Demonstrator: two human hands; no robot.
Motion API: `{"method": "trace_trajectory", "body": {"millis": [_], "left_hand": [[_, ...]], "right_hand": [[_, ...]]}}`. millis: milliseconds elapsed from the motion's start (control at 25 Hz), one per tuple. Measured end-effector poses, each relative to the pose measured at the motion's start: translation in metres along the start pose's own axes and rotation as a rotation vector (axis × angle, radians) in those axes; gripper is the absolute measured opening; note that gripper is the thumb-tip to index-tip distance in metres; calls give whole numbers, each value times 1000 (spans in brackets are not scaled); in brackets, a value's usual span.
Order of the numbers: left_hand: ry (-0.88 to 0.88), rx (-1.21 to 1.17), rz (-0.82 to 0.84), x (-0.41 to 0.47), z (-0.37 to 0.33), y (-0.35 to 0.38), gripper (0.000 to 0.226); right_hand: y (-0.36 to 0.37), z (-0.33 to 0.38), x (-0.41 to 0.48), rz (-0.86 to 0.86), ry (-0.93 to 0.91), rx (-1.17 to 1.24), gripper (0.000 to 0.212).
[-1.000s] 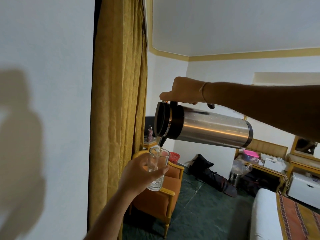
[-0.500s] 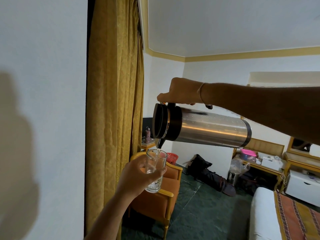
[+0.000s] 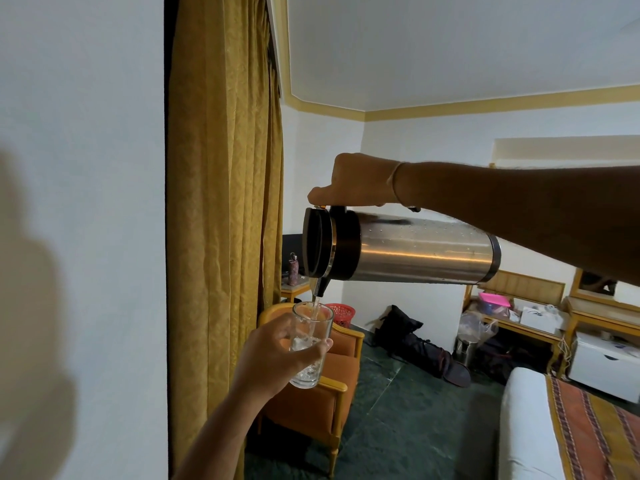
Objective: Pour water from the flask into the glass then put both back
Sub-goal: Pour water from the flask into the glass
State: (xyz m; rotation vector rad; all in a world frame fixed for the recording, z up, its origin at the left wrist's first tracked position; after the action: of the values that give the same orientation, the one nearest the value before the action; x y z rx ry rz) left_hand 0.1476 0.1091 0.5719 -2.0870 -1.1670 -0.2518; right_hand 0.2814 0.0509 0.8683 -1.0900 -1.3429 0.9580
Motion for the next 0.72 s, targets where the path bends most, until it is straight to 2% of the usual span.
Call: {"method": "trace_trajectory", "body": {"millis": [320,720], "left_hand": [[-6,-27,40,2,4,7,77],[-23,-74,42,0,7,3,64]], "right_hand": [[2,10,2,-9,-40,-28,58],[13,7,-2,39,-11,15,58]]}}
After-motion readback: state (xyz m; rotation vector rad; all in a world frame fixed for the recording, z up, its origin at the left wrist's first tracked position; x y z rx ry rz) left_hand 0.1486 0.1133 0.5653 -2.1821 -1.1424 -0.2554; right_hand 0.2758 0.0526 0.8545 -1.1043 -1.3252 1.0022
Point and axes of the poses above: each hand's wrist, its own x-axis towards the middle knuckle, its own y-axis out of the palm, z = x × y, the point moved 5 cm from there along x, towards the middle knuckle, and after that the axes turned 12 degrees about z, right-handed, at the moved point
